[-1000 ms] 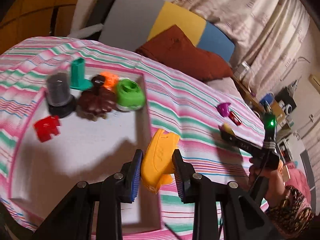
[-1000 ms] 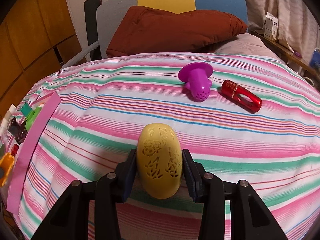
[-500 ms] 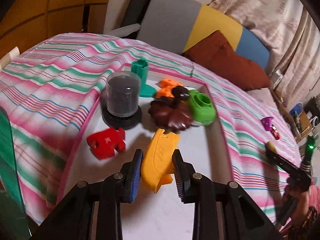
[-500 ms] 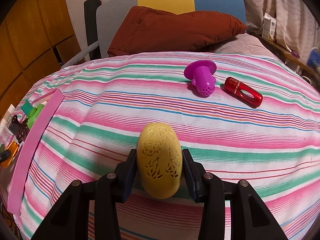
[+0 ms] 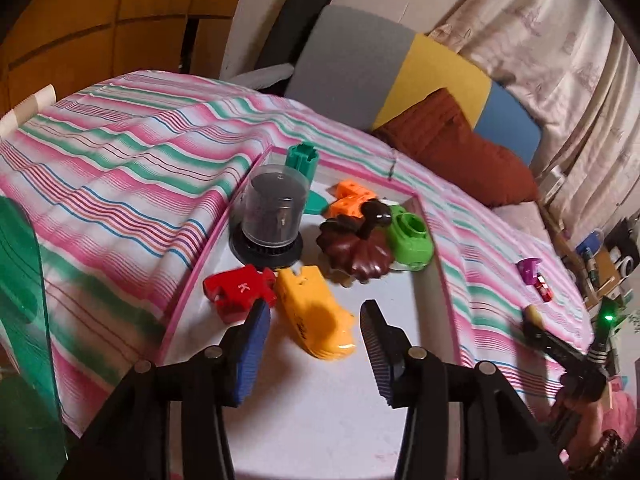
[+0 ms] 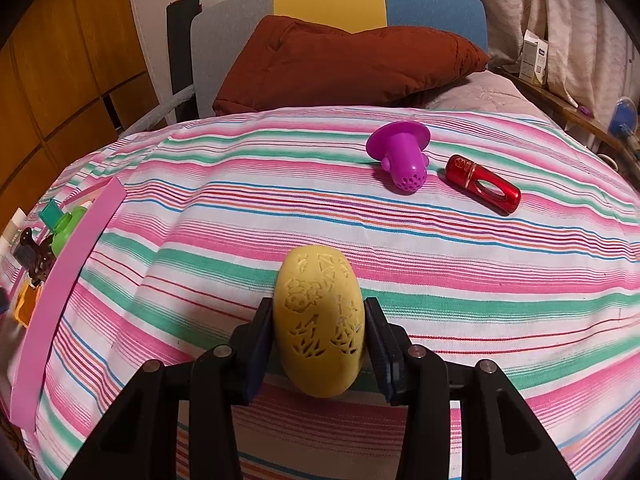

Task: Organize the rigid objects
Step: 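Carry the orange comb into the tray and open the left gripper, then carry the yellow soap into the tray and open the right gripper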

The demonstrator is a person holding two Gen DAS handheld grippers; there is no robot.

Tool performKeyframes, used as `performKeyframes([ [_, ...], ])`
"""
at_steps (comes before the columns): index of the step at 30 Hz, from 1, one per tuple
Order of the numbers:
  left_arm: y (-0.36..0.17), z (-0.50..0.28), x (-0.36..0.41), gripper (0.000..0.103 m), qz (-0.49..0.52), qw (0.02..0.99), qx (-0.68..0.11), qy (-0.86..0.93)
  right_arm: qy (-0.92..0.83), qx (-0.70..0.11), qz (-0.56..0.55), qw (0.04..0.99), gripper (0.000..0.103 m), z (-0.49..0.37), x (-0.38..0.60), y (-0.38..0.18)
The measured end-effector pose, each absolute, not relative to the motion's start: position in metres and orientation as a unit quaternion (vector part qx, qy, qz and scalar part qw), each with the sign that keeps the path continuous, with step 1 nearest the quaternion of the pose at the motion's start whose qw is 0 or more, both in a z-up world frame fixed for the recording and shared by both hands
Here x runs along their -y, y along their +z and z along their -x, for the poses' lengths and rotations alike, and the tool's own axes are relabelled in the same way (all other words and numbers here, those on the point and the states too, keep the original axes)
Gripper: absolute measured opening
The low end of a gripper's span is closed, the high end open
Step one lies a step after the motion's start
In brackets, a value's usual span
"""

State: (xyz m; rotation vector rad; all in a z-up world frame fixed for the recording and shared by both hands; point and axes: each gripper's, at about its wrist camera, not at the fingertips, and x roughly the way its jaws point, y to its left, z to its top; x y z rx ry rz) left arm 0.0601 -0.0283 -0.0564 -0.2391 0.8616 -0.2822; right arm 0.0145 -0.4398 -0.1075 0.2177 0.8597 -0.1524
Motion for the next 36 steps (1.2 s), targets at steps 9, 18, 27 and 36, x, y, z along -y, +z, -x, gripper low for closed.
performKeyframes([
  [9, -0.048, -0.033, 0.038, 0.047, 0.075, 0.896, -0.398, -0.180, -0.069, -0.420, -0.142, 0.894, 0.044, -0.008, 0.441, -0.102],
  [18, -0.050, -0.021, 0.035, 0.047, 0.060, 0.896, -0.395, -0.195, -0.019, -0.414, -0.177, 0.893, 0.044, 0.004, 0.410, -0.085],
  [27, -0.053, -0.011, 0.023, 0.047, 0.056, 0.900, -0.389, -0.190, 0.063, -0.402, -0.186, 0.894, 0.044, 0.006, 0.340, -0.060],
  [36, -0.060, -0.010, 0.015, 0.047, 0.060, 0.898, -0.400, -0.174, 0.134, -0.401, -0.142, 0.895, 0.044, -0.005, 0.257, -0.045],
])
